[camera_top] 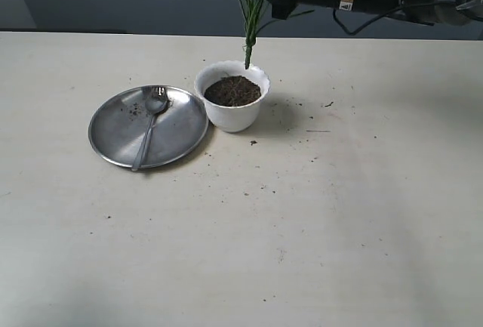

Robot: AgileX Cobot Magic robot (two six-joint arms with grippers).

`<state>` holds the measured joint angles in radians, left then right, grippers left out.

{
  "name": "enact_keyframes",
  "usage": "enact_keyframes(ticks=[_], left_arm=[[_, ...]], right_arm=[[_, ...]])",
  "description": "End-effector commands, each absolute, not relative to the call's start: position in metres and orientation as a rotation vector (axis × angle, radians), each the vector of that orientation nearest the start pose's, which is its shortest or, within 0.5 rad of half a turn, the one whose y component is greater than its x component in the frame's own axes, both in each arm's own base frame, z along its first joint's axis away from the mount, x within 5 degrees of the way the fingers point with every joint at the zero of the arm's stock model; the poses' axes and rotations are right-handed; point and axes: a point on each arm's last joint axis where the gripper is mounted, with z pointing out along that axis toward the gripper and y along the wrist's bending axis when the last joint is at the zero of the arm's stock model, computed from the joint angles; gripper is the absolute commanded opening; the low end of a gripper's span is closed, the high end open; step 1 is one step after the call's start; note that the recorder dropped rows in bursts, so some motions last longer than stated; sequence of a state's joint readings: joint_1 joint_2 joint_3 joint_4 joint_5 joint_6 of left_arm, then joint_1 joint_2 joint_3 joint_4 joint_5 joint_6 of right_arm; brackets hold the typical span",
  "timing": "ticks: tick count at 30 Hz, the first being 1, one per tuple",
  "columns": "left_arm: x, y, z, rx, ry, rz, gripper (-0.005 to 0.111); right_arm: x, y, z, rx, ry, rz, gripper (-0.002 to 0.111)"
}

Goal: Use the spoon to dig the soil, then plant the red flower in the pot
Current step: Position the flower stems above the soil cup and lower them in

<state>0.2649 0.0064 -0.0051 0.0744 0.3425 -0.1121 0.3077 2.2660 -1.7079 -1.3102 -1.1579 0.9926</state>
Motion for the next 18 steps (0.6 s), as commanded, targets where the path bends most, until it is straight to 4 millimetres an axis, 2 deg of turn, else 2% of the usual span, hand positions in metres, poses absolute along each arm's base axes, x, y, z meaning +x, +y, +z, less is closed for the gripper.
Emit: enact_keyframes(ticks=[1, 8, 14, 18], left_arm=[[0.051, 0.016, 0.183, -0.296, 1.798, 0.164, 0.000], [0.051, 0.016, 0.183, -0.296, 1.798, 0.164, 0.000], [0.051, 0.016, 0.183, -0.296, 1.798, 0.164, 0.000], [0.051, 0.016, 0.183, -0.296, 1.798, 0.164, 0.000]], right_arm=[[0.433, 0.233, 0.229, -1.114, 1.196, 1.086, -0.001], [0.430, 0.252, 0.217, -1.177, 1.243, 0.985, -0.001], [0.433, 0.253, 0.212, -1.179, 1.264, 0.953, -0.001], [0.436, 0.255, 0.217, -1.200, 1.245, 0.939, -0.001]])
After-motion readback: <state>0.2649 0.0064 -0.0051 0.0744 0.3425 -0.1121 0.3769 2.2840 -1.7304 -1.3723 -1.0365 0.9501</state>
